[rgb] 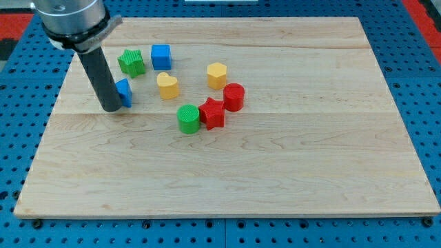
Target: Move your arm towards the bottom center
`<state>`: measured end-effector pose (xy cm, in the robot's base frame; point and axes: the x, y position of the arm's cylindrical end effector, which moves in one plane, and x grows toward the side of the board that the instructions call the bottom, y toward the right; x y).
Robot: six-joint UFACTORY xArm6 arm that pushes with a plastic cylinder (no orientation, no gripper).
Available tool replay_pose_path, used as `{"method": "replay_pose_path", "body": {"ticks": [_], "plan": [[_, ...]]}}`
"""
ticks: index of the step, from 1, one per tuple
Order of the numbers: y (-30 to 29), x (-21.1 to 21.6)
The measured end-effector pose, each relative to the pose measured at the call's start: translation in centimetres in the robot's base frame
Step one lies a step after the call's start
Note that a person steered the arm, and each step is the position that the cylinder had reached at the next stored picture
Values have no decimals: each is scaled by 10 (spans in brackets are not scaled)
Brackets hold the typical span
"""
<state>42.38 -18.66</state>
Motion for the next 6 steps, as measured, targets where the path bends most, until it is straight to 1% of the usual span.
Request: {"method": "replay_pose_path", "body": {"ticks": [1, 2, 3, 4, 5, 6], "plan": [[2, -4], [6, 46], [66, 54], [85, 54], [78, 100], [153, 134]]}}
